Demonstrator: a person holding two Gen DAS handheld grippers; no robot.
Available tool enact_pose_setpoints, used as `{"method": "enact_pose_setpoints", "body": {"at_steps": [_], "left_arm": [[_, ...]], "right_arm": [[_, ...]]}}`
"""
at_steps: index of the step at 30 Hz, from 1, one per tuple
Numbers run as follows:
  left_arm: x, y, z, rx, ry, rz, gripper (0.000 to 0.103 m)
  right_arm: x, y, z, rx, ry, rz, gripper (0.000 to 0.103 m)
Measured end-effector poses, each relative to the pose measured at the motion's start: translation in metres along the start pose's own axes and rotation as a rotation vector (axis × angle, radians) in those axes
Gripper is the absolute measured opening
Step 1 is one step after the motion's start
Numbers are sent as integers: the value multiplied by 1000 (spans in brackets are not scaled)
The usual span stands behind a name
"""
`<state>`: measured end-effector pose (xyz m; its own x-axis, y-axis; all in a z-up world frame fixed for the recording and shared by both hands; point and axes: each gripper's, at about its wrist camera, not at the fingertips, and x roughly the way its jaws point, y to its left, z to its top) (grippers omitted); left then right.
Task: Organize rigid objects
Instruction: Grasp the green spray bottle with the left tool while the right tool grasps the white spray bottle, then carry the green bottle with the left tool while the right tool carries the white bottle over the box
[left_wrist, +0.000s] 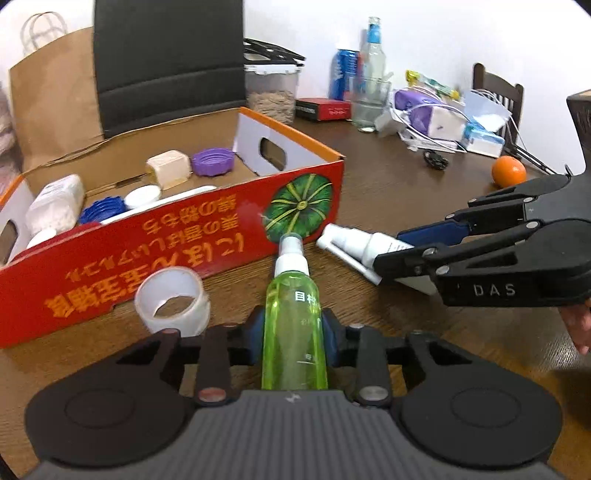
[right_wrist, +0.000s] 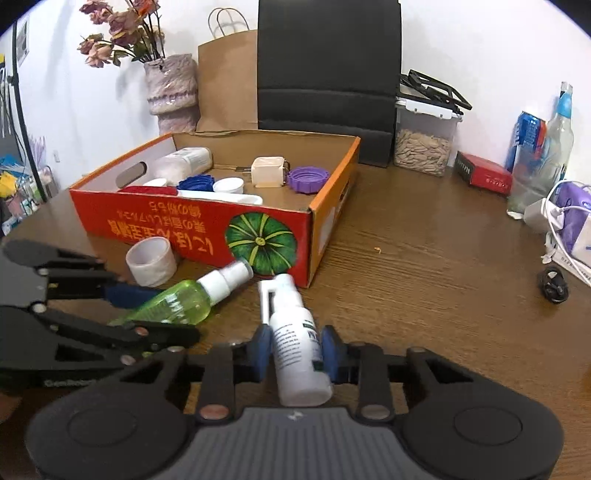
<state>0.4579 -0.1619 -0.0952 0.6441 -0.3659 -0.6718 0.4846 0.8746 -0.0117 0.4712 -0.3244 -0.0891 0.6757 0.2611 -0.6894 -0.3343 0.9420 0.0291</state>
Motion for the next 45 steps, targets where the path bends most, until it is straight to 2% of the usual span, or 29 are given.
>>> {"method": "enact_pose_setpoints", "body": {"at_steps": [4, 7, 10, 15, 21, 25, 30, 37, 41, 45], "left_arm": [[-19, -2, -16, 0, -20, 42, 32], [-50, -11, -34, 41, -77, 92, 32], [-86, -9, -45, -23, -134, 110, 32], [-158, -1, -67, -144, -256, 200, 32], [-233, 5, -102, -264, -345, 283, 32], [-269, 0, -128, -309, -371, 304, 32], [-290, -4, -147, -307, -383, 287, 32], [-295, -4, -152, -319, -395, 250, 32], [-283, 3, -138, -339, -387, 223, 32], [-264, 15, -107, -355, -389, 177, 32]], "right_arm": [[-5, 13, -3, -52, 23, -15, 27], [-6, 26, -4, -53, 19, -43, 27], [-17, 36, -12, -10, -13, -22, 27], [-53, 63, -34, 64, -115, -14, 27], [-126, 108, -75, 146, -283, -26, 27], [-169, 133, -109, 230, -357, -6, 27], [-199, 153, -135, 260, -383, -6, 27], [-213, 155, -138, 266, -405, -31, 27], [-206, 143, -128, 289, -406, -14, 27], [-191, 128, -97, 265, -413, -8, 27]]}}
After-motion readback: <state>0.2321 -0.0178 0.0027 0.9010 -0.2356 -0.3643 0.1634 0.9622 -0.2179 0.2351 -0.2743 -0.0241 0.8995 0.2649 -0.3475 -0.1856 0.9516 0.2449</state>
